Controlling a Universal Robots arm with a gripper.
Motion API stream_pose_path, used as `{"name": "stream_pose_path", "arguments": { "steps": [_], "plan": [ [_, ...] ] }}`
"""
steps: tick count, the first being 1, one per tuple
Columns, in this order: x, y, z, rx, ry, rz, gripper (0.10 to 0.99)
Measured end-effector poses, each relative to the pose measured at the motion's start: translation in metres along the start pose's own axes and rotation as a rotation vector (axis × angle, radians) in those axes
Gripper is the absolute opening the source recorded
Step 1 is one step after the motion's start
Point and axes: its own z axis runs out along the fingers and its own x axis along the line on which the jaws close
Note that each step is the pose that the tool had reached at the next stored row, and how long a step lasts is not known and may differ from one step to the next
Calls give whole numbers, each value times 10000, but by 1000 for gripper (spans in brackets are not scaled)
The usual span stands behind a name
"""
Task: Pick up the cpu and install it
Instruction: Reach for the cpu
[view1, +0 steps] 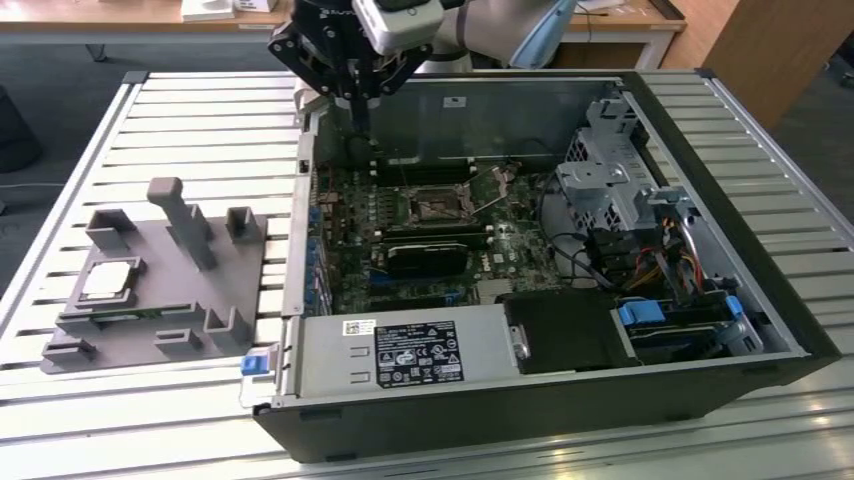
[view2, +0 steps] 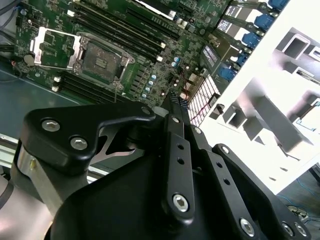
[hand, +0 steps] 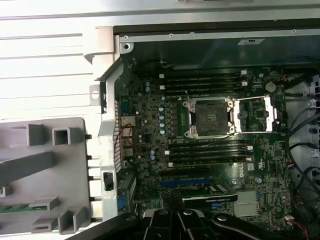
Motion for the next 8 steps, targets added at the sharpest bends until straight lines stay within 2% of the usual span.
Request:
{"name": "stream_pose_path", "arguments": {
  "steps": [8],
  "plan": [
    [24,-2,-1,1,0,0,106]
  ]
}}
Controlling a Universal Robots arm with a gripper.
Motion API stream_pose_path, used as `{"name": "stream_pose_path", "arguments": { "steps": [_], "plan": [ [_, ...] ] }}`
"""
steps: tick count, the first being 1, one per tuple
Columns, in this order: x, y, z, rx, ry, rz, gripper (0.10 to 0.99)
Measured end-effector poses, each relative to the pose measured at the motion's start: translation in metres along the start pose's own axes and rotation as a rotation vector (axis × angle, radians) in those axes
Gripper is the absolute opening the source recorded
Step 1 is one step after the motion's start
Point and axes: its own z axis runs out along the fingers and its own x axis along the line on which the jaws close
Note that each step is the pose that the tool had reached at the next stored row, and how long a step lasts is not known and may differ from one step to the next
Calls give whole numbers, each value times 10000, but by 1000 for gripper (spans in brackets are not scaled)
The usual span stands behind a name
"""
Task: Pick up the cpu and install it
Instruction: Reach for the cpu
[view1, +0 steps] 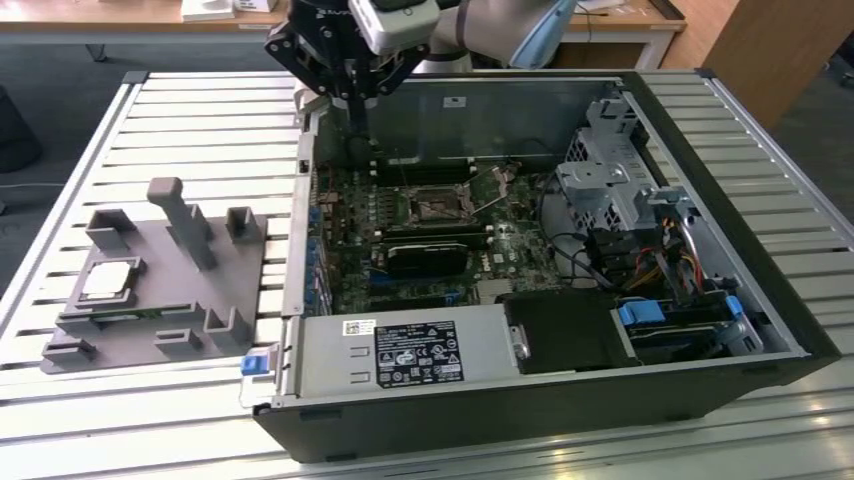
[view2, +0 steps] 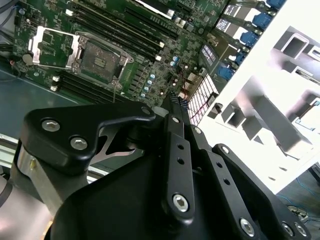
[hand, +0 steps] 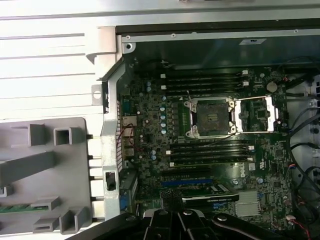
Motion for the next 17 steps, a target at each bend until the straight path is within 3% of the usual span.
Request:
{"name": "stream_pose_path", "arguments": {
  "steps": [17],
  "plan": [
    [42,-3,-1,0,0,0,106]
  ]
}}
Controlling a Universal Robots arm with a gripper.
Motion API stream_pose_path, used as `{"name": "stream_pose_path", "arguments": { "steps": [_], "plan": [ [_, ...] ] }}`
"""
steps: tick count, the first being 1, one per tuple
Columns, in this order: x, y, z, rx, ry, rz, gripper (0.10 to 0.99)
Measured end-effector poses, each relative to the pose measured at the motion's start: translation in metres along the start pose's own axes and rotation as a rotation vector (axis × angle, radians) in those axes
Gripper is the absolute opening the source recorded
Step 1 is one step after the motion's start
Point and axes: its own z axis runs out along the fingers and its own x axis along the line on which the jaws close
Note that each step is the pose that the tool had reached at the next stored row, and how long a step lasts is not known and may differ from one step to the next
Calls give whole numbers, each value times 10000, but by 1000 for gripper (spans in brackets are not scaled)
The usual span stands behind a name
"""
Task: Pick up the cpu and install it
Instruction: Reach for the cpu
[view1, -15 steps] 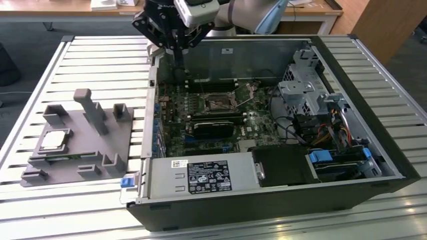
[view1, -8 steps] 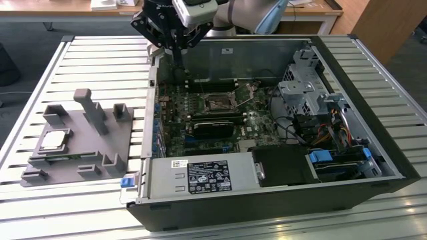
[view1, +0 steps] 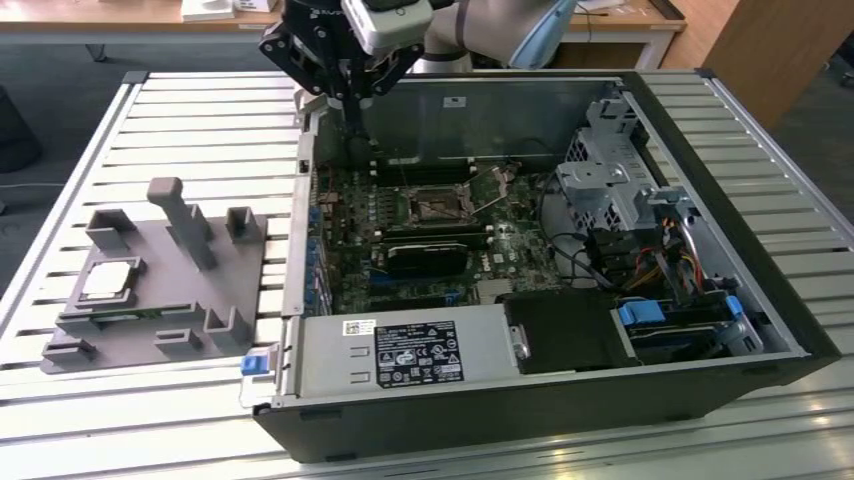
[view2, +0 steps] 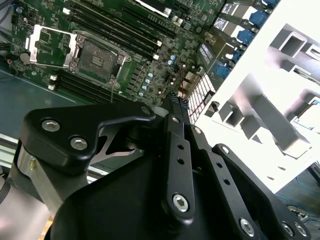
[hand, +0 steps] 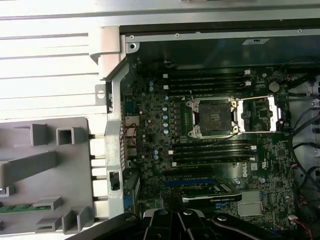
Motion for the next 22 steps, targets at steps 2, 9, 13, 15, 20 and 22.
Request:
{"name": "stream_pose_path", "arguments": {
  "steps": [2,9,13,15,20,22],
  "plan": [
    [5,0,0,0,0,1,106],
    [21,-2,-1,0,0,0,106],
    [31,-2,-1,0,0,0,106],
    [35,-3,-1,0,0,0,106],
    [46,-3,-1,0,0,0,106],
    [51,-4,-1,0,0,0,106]
  ]
}}
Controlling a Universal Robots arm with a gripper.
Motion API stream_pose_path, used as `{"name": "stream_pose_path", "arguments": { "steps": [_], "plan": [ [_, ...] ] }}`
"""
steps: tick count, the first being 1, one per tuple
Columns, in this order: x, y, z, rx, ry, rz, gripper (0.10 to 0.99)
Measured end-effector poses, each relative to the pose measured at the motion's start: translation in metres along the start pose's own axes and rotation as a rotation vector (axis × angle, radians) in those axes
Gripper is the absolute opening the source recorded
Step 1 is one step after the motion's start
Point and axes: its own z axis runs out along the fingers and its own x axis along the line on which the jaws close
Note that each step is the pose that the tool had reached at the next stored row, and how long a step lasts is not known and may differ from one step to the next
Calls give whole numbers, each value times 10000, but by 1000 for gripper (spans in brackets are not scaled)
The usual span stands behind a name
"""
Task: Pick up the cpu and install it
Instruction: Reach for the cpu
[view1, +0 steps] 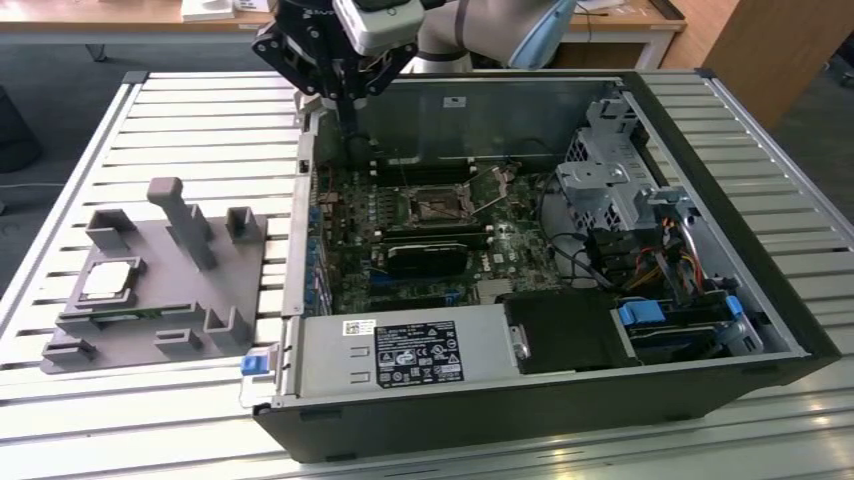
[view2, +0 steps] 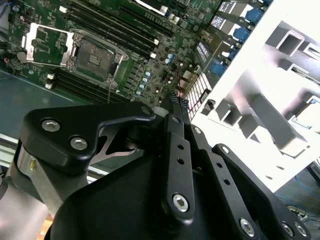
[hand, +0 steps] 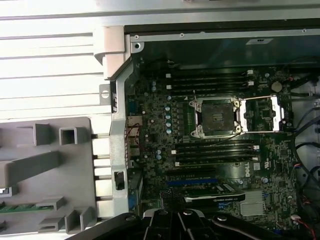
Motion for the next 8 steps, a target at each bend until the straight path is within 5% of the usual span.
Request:
{"name": "stream_pose_path", "arguments": {
  "steps": [8],
  "plan": [
    [21,-2,-1,1,0,0,106]
  ]
}}
